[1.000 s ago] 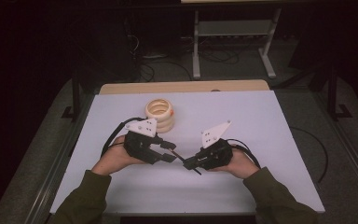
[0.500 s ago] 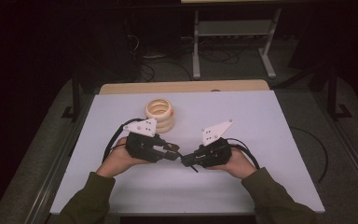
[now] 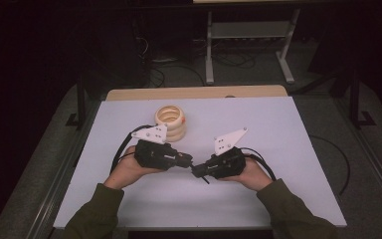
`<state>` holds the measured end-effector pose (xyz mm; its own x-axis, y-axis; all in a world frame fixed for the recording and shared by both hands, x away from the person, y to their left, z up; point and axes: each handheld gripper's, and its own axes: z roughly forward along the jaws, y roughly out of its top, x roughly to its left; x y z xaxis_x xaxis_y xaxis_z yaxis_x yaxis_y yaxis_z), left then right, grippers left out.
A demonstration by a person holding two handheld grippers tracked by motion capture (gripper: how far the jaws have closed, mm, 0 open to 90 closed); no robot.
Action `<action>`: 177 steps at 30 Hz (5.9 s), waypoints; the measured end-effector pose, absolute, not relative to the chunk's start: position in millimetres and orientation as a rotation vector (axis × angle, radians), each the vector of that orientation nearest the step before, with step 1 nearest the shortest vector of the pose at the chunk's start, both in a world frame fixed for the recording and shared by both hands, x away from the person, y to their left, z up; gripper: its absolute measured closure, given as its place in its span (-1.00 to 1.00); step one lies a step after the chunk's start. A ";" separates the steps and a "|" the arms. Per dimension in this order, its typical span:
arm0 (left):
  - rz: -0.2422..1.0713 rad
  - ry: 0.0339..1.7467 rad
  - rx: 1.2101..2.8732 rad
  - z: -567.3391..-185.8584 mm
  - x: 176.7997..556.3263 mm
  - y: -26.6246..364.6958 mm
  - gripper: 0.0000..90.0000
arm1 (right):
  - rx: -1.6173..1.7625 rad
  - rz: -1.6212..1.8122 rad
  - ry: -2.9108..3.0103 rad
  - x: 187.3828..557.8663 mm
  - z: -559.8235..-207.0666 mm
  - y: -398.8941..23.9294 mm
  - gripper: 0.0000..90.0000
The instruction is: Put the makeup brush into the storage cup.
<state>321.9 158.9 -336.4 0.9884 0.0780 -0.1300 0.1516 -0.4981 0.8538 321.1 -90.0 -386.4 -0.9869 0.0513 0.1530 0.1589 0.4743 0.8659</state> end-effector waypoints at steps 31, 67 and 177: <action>-0.075 0.233 2.104 -332.9 323.2 169.8 0.85 | -0.288 -1.539 -2.691 321.9 -383.2 -104.2 -0.15; 0.048 0.425 2.058 -326.8 330.2 211.6 0.85 | -0.631 -1.534 -2.775 306.7 -389.5 -147.5 -0.75; 0.317 0.784 2.001 -304.1 432.8 252.8 0.85 | -1.027 -1.619 -2.812 290.8 -406.3 -213.1 -0.94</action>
